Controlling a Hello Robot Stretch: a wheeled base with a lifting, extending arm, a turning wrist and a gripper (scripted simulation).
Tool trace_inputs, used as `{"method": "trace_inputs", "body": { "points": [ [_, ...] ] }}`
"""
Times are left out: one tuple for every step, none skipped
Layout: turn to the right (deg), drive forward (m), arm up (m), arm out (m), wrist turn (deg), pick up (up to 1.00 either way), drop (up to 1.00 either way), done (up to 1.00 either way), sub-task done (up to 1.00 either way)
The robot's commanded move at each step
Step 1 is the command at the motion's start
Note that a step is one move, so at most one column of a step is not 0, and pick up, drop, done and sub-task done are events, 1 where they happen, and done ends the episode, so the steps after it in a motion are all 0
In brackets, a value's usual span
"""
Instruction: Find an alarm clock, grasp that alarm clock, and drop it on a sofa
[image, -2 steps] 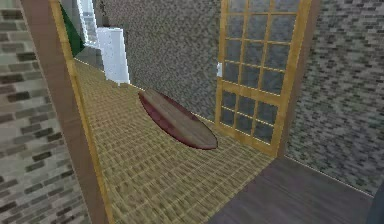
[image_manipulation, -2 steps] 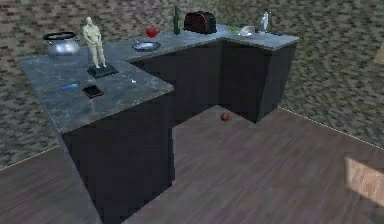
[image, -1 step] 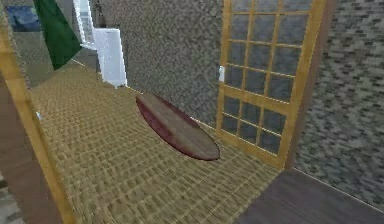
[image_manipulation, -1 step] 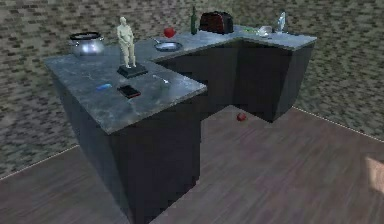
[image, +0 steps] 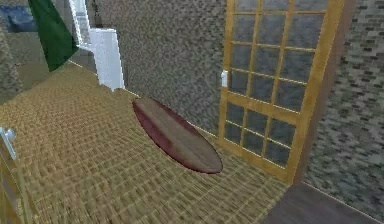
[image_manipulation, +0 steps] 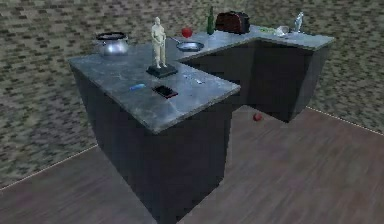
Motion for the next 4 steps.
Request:
{"method": "trace_inputs", "body": {
  "points": [
    [45.0, 0.00, 0.00, 0.00, 0.0, 0.00, 0.00, 0.00, 0.00],
    [45.0, 0.00, 0.00, 0.00, 0.0, 0.00, 0.00, 0.00, 0.00],
    [30.0, 0.00, 0.00, 0.00, 0.0, 0.00, 0.00, 0.00, 0.00],
    [0.0, 0.15, 0.00, 0.00, 0.0, 0.00, 0.00, 0.00, 0.00]
  ]
}}
